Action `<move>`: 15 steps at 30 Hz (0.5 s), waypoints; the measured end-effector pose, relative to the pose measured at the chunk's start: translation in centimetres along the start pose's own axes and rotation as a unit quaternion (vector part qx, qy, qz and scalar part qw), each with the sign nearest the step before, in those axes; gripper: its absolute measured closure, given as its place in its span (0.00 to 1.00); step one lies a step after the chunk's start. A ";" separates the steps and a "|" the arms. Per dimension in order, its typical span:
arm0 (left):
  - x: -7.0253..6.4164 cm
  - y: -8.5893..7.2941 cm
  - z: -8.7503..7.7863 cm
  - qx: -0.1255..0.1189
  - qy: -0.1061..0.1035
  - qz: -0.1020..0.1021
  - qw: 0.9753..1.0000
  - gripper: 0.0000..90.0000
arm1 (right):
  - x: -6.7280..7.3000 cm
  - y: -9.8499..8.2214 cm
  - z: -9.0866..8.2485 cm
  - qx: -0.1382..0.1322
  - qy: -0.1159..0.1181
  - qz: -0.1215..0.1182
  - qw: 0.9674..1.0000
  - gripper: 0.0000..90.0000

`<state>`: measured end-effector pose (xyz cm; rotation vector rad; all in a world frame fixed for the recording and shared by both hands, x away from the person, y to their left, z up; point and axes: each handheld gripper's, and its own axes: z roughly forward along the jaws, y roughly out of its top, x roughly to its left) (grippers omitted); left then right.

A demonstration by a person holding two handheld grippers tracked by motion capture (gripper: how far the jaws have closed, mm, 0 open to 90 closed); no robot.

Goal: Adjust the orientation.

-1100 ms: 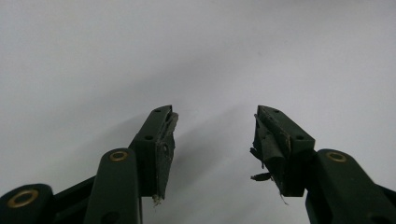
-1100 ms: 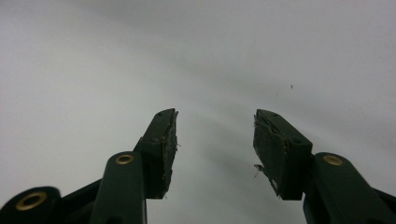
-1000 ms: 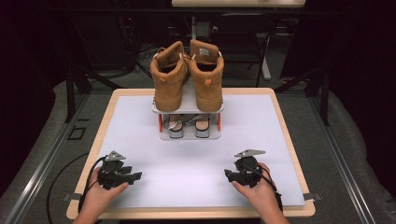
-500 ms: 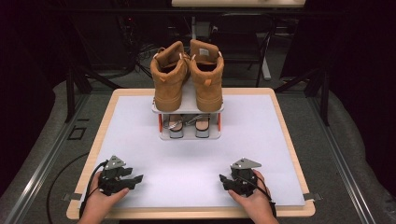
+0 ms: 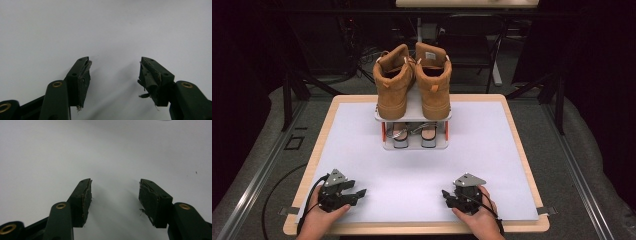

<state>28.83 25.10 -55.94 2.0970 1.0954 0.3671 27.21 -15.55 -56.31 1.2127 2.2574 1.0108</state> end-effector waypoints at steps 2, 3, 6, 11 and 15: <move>-0.1 0.0 0.1 -0.001 -0.002 0.007 1.000 0.46 | 0.2 0.0 0.0 -0.001 0.002 -0.015 1.000 0.48; -0.1 0.0 0.2 -0.002 0.000 0.009 1.000 0.46 | 0.2 0.0 0.0 -0.002 0.004 -0.015 1.000 0.48; -0.2 0.0 0.3 -0.001 -0.007 0.011 1.000 0.46 | 0.2 0.1 0.0 -0.001 0.009 -0.012 1.000 0.48; -0.2 0.0 0.3 -0.010 -0.014 0.018 1.000 0.45 | -0.2 0.0 0.1 -0.002 0.016 0.012 1.000 0.47; -0.1 0.1 0.2 -0.017 -0.010 0.024 1.000 0.43 | -0.8 -0.1 0.1 -0.009 0.019 0.031 0.999 0.47</move>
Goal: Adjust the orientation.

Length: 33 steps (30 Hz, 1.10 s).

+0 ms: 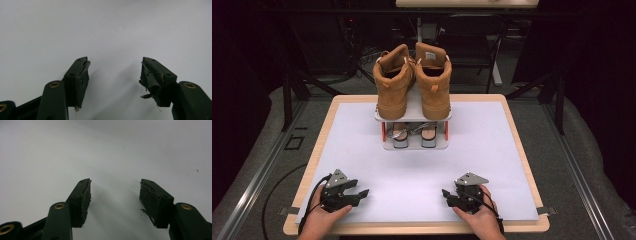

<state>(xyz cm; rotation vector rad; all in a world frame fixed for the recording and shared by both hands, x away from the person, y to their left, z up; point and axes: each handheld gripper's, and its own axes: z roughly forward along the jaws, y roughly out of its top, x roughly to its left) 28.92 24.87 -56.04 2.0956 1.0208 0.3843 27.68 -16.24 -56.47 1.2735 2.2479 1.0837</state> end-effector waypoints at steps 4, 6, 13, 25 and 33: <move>0.3 0.0 -0.1 -0.013 0.013 0.002 1.000 0.41 | -0.9 -0.1 -0.1 -0.003 -0.001 0.015 1.000 0.46; 0.4 -0.1 -0.1 -0.013 0.017 0.000 1.000 0.40 | -1.5 -0.2 -0.2 -0.009 -0.002 0.030 0.999 0.45; 1.2 -0.3 0.0 -0.002 0.033 -0.031 0.999 0.40 | -3.5 -0.5 -0.5 -0.024 -0.035 0.061 0.997 0.42; 2.2 -0.5 -0.1 -0.004 0.032 -0.062 0.998 0.37 | -4.8 -0.6 -0.8 -0.028 -0.068 0.079 0.994 0.40; 2.1 -0.4 -0.3 -0.004 0.035 -0.055 0.998 0.37 | -4.9 -0.6 -1.0 -0.032 -0.070 0.082 0.994 0.40</move>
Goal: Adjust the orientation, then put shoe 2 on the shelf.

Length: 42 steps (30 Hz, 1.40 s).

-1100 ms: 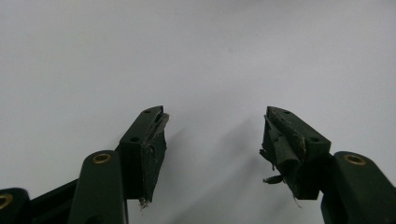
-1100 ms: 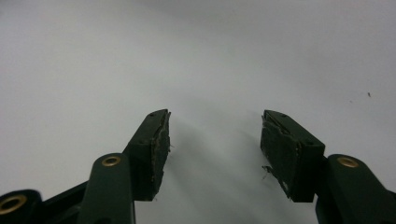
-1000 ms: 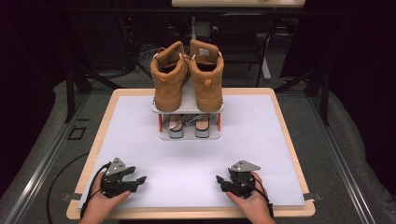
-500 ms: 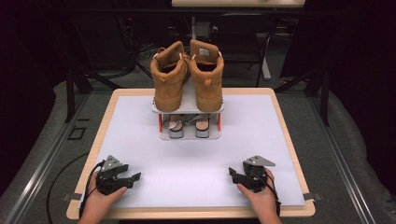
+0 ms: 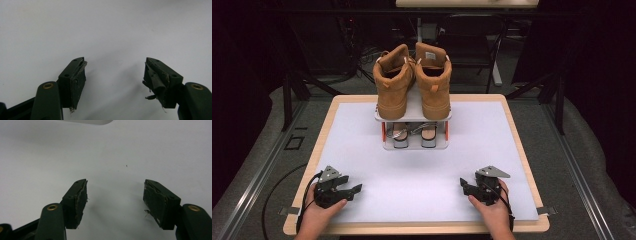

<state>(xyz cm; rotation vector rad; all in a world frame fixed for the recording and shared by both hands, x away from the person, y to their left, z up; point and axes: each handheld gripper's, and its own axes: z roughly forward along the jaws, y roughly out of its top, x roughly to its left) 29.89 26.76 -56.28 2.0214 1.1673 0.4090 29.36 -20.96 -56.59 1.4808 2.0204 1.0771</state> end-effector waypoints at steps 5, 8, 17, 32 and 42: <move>0.0 0.0 0.0 -0.001 0.000 -0.001 1.000 0.37 | 0.1 0.1 -0.1 -0.001 0.002 0.001 1.000 0.40; 0.0 0.1 -0.1 -0.004 0.001 0.001 1.000 0.37 | 0.1 0.1 -0.2 -0.005 0.003 0.002 1.000 0.40; -0.2 0.1 -0.1 -0.006 0.002 0.007 1.000 0.37 | 0.0 0.1 -0.3 0.001 0.009 0.007 1.000 0.40; -0.3 0.1 -0.6 -0.022 0.001 -0.001 1.000 0.37 | 0.5 0.2 -0.6 -0.012 0.032 0.008 0.999 0.40; -0.5 0.2 -0.8 -0.032 -0.013 -0.009 0.999 0.37 | 0.1 0.4 -0.8 -0.020 0.051 0.027 0.998 0.40</move>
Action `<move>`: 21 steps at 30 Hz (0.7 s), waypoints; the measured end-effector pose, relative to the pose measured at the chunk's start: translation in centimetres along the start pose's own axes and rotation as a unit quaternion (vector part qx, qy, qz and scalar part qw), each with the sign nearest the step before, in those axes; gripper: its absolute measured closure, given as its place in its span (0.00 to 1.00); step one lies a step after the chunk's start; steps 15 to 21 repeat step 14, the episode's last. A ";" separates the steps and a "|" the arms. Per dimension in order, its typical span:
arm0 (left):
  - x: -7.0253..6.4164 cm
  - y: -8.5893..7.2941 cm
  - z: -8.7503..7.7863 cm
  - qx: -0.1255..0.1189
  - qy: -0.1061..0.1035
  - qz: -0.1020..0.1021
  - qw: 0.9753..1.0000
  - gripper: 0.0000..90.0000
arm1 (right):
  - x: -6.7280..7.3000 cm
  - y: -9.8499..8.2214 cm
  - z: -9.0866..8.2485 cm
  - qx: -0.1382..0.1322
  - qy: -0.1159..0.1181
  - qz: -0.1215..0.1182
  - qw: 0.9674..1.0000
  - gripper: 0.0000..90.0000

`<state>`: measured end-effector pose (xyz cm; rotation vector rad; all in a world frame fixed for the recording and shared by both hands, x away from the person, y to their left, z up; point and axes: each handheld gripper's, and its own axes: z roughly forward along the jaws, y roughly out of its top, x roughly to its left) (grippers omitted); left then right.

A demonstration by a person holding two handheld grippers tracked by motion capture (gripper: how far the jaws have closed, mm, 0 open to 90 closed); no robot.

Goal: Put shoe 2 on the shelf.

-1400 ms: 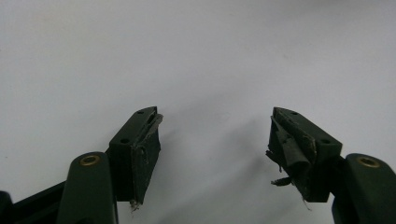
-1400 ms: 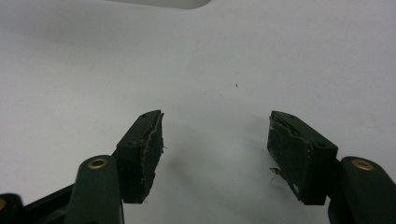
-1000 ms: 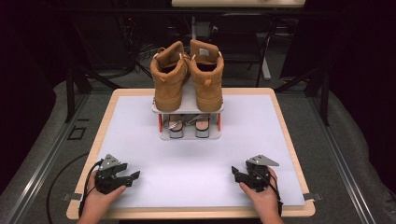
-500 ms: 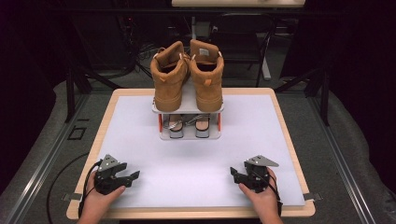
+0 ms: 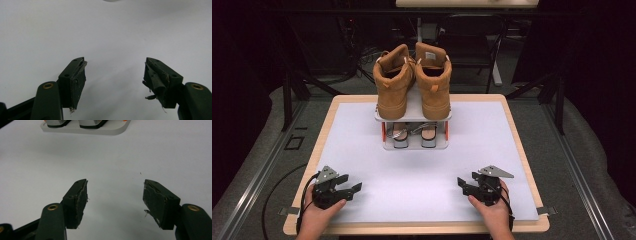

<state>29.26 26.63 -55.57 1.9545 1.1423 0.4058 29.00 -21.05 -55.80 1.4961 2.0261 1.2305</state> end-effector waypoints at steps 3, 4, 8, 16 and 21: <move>-0.4 0.1 0.1 -0.002 -0.005 0.006 1.000 0.37 | 0.0 0.0 -0.1 -0.005 0.013 0.015 1.000 0.40; -0.6 0.1 0.2 0.002 -0.004 0.014 1.000 0.37 | 0.0 0.0 -0.2 -0.003 0.014 0.015 1.000 0.40; -0.9 0.3 0.2 0.000 -0.003 0.020 1.000 0.37 | 0.0 -0.1 -0.5 -0.006 0.007 0.016 1.000 0.40; -1.2 0.2 -0.2 -0.008 -0.013 0.014 1.000 0.33 | -0.1 -0.2 -1.3 -0.024 0.019 0.032 0.999 0.39; -1.2 0.2 -0.2 -0.008 -0.013 0.014 1.000 0.33 | -0.1 -0.2 -1.3 -0.024 0.019 0.032 0.999 0.39</move>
